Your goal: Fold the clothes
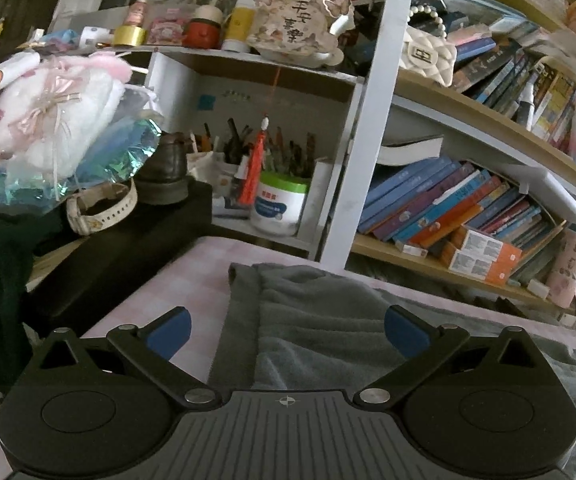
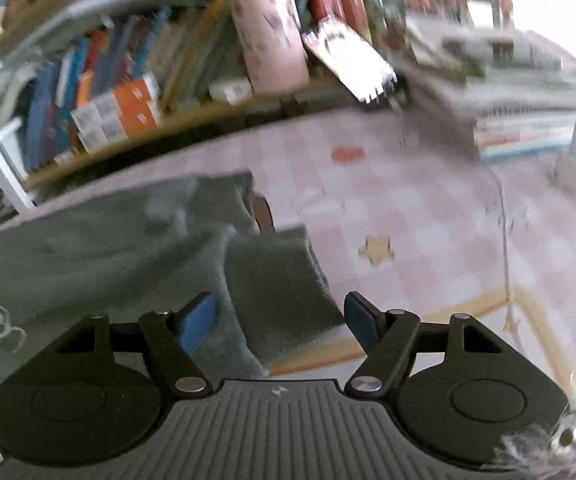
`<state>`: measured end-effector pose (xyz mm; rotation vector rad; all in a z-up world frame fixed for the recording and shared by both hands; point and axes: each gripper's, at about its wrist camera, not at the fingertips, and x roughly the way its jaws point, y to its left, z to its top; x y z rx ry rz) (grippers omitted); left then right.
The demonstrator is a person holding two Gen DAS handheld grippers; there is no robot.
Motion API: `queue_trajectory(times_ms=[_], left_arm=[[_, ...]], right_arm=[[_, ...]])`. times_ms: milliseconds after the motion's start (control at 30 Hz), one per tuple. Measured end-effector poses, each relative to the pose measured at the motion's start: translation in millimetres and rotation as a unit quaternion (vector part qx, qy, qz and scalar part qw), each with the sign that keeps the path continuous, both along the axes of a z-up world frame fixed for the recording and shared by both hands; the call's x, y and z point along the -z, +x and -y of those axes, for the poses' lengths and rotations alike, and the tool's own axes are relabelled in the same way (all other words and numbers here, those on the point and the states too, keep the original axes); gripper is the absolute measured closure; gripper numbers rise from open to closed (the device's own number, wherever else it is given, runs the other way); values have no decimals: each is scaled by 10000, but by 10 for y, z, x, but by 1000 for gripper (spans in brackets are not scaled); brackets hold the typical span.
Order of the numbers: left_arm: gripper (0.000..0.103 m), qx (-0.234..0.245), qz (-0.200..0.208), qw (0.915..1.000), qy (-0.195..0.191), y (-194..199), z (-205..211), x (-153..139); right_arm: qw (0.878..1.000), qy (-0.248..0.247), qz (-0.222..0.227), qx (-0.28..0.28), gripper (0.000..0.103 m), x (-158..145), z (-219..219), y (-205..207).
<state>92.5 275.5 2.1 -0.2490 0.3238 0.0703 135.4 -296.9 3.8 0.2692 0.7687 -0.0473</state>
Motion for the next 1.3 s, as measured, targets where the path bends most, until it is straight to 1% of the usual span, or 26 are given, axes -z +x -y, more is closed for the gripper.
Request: queue_trajectory(times_ms=[67, 133, 200, 233, 267, 367, 567, 600, 633, 667, 700, 733, 767, 833, 867, 933, 1000, 1033, 1167, 1233, 1267, 1300], left_arm=[[0, -46, 11, 10000, -12, -3, -11, -3], [0, -58, 8, 10000, -28, -2, -17, -5], [0, -40, 9, 10000, -12, -2, -11, -9], [0, -30, 10, 10000, -4, -2, -8, -11], [0, -21, 10, 10000, 4, -2, -5, -14], [0, -22, 72, 10000, 39, -17, -3, -18], [0, -161, 135, 9998, 5, -36, -33, -34], [0, -177, 163, 9997, -7, -49, -37, -40], [0, -183, 188, 9997, -17, -59, -41, -46], [0, -187, 214, 9996, -28, -67, -46, -50], [0, -193, 228, 9995, -39, -72, -55, -53], [0, -204, 225, 9995, -46, -73, -61, -53], [0, -225, 211, 9995, -43, -72, -66, -51], [0, -324, 153, 9994, -1, -62, -72, -41], [0, -388, 108, 9992, 26, -52, -77, -35], [0, -440, -4, 9990, 75, -28, -78, -19], [0, -414, -115, 9990, 142, -8, -67, -2], [0, -386, -167, 9989, 208, -2, -52, 6], [2, -304, -472, 9970, 528, 21, 19, 60], [9, -222, -575, 9964, 576, 45, 40, 85], [12, -218, -678, 9956, 609, 72, 47, 105], [17, -216, -784, 9946, 643, 101, 53, 126]], right_arm=[[9999, -86, -35, 40, 33, 59, -24, 17], [9996, -274, -3, 25, 34, 77, -86, 30], [9986, -517, 17, -96, 47, 81, -179, 39], [9985, -502, 22, -210, 69, 66, -209, 39], [9986, -410, 24, -346, 78, 43, -229, 38], [9974, -87, 122, -710, 81, -138, -302, -102], [9904, 102, 729, -1174, 82, -656, -369, -643], [9923, -160, 602, -1070, 82, -611, -346, -656], [9939, -581, 351, -867, 80, -495, -305, -625], [9927, -1000, 98, -660, 75, -378, -264, -595], [9923, -1110, -129, -528, 72, -258, -217, -558], [9929, -1054, -341, -437, 67, -135, -166, -518], [9936, -1022, -354, -330, 56, -76, -129, -501], [9943, -1059, -117, -102, 47, -62, -93, -496], [9931, -1168, 101, -26, 46, -107, -113, -502], [9876, -1443, 614, -51, 46, -225, -224, -535], [9804, -1638, 1029, -382, 46, -293, -378, -524], [9792, -1643, 1066, -537, 46, -282, -431, -506], [9778, -1570, 979, -987, 51, -176, -608, -450], [9763, -1533, 934, -1212, 52, -122, -697, -421], [9770, -1492, 882, -1243, 53, -79, -711, -408], [9781, -1472, 806, -1234, 53, -42, -699, -403]])
